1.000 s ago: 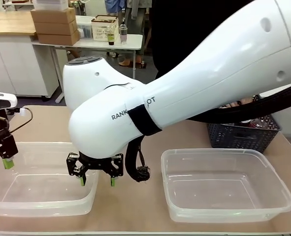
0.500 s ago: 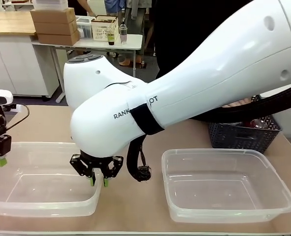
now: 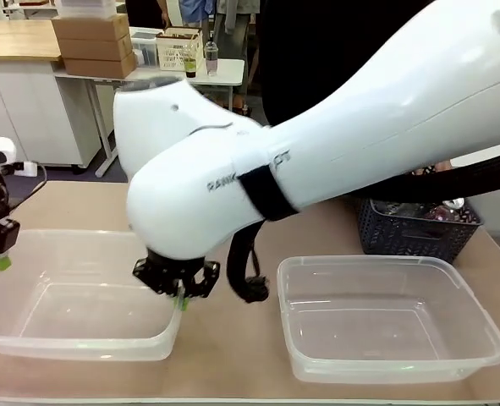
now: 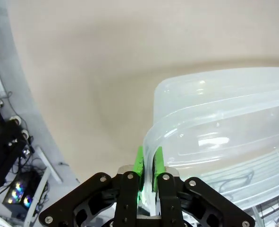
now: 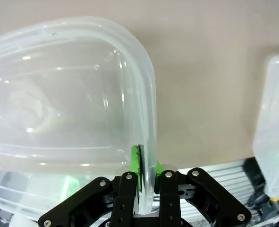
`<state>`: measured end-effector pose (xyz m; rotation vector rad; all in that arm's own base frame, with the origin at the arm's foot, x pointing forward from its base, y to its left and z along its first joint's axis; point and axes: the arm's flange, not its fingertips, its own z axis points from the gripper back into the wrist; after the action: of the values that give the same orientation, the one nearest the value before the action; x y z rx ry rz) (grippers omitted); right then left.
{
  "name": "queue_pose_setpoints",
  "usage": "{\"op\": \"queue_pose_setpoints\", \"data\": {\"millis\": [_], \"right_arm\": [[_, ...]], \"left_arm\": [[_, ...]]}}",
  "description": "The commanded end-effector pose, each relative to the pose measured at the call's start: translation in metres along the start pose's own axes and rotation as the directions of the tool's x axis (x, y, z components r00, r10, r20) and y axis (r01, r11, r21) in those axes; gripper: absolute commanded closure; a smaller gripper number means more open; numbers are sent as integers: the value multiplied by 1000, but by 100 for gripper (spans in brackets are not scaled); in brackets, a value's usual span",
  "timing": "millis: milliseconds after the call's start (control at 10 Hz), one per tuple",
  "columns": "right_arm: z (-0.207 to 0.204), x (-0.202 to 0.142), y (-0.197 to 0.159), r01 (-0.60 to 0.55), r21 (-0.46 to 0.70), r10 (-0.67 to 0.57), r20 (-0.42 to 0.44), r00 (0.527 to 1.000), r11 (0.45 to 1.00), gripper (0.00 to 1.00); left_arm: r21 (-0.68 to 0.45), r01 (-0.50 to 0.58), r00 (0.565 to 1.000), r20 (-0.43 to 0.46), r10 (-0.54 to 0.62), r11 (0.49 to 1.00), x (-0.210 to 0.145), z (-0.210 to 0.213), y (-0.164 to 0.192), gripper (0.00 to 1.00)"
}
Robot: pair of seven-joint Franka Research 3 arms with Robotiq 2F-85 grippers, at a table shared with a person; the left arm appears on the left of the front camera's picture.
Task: Sort the waste into each basket.
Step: Pick up the Organizing box on the left side of the table and lift it.
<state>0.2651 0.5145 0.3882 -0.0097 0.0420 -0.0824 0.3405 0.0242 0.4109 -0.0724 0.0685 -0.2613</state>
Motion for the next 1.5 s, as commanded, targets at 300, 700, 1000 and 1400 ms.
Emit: {"op": "queue_pose_setpoints", "data": {"millis": [300, 700, 1000, 1400], "right_arm": [[79, 31, -88, -210, -175, 186, -140, 972, 962, 100], [96, 27, -62, -157, -30, 155, -69, 986, 987, 100], [96, 43, -95, -150, 78, 157, -99, 983, 986, 94], [86, 115, -209, -267, 214, 301, -145, 943, 940, 94]], "left_arm": [[-72, 76, 987, 146, -65, 995, 23, 132, -16, 100], [-108, 69, 987, 149, -52, 992, 16, 124, -51, 100], [-191, 110, 990, 112, -90, 975, 29, 136, -67, 91], [-340, -123, 991, -85, 99, 932, 101, 166, -151, 91]]}}
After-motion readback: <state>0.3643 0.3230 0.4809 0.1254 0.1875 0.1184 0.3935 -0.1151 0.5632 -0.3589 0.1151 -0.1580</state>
